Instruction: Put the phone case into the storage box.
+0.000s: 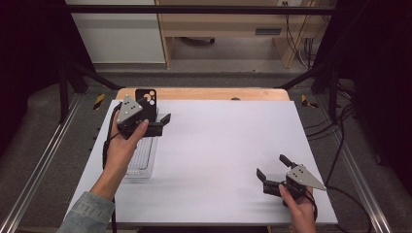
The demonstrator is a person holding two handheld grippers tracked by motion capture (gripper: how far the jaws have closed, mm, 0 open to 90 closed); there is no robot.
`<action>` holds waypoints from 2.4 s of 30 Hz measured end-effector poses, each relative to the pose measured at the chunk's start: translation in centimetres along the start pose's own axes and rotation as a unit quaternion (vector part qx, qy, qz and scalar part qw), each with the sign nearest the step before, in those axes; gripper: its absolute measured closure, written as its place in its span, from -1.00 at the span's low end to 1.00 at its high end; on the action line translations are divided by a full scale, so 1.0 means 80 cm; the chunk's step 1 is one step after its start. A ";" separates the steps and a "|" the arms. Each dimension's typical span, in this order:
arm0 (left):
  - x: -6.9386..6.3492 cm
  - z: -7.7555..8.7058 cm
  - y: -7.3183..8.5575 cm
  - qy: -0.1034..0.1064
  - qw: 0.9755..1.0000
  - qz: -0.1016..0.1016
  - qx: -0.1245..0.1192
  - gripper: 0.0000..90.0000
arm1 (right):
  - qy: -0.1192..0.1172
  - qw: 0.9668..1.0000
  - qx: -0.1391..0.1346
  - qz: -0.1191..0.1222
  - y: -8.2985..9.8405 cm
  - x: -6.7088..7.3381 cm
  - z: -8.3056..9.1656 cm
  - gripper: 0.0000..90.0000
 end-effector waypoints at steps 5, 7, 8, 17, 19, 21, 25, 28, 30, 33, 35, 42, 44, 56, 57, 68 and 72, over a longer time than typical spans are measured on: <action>-0.002 0.008 -0.001 -0.001 1.000 -0.003 -0.005 -0.95 | 0.000 1.000 0.001 -0.001 0.000 0.000 0.000 -0.94; -0.003 0.012 0.000 0.000 1.000 -0.002 -0.007 -0.95 | 0.000 1.000 0.000 0.000 0.000 0.000 0.000 -0.94; -0.003 0.013 0.000 -0.001 1.000 -0.002 -0.008 -0.95 | 0.000 1.000 0.000 -0.001 0.000 0.000 0.000 -0.94; -0.007 0.027 0.002 -0.002 1.000 -0.004 -0.018 -0.95 | -0.001 1.000 0.001 -0.001 0.000 0.000 0.000 -0.94; -0.007 0.030 0.003 -0.001 1.000 -0.002 -0.019 -0.95 | -0.001 1.000 0.001 -0.001 0.000 0.000 0.000 -0.94; -0.008 0.033 0.005 -0.002 1.000 0.000 -0.022 -0.95 | -0.001 1.000 0.001 -0.001 0.000 0.001 0.000 -0.93; -0.008 0.041 0.011 -0.001 1.000 0.011 -0.029 -0.95 | -0.001 1.000 0.002 0.000 0.000 0.001 0.000 -0.93; -0.009 0.048 0.013 -0.002 0.999 0.010 -0.034 -0.95 | -0.001 1.000 0.002 -0.001 0.000 0.001 0.000 -0.93; -0.009 0.052 0.014 -0.003 0.999 0.010 -0.035 -0.95 | -0.001 1.000 0.002 0.000 0.000 0.001 0.000 -0.93; -0.008 0.059 0.016 -0.006 0.999 0.013 -0.039 -0.95 | -0.001 1.000 0.003 0.001 0.000 0.002 0.000 -0.93; -0.008 0.062 0.018 -0.008 0.999 0.013 -0.040 -0.95 | -0.001 1.000 0.003 0.002 0.000 0.001 0.000 -0.93; 0.000 0.074 0.025 -0.018 0.999 0.010 -0.046 -0.95 | 0.000 1.000 0.003 0.001 0.000 0.002 0.000 -0.93; 0.001 0.078 0.027 -0.019 0.999 0.014 -0.043 -0.95 | 0.000 1.000 0.004 0.004 0.000 0.002 -0.001 -0.91; 0.017 0.111 0.041 -0.038 0.998 0.024 -0.050 -0.96 | -0.001 1.000 0.001 0.010 -0.001 0.002 -0.001 -0.92; 0.018 0.113 0.043 -0.038 0.998 0.027 -0.052 -0.96 | -0.001 1.000 0.001 0.010 -0.001 0.003 -0.001 -0.92; 0.017 0.128 0.051 -0.032 0.997 0.028 -0.069 -0.96 | 0.000 1.000 0.002 0.011 -0.001 0.003 -0.001 -0.92; 0.016 0.132 0.051 -0.033 0.996 0.026 -0.074 -0.96 | 0.001 1.000 0.003 0.009 0.000 0.003 -0.001 -0.93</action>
Point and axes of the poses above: each handheld gripper's, and its own axes: z roughly backward along the jaws, y roughly out of its underside, x roughly to its left, the point moved 1 cm from there along -z, roughly forward along the jaws, and after that the axes turned 8 degrees about z, right-handed, at the moved point
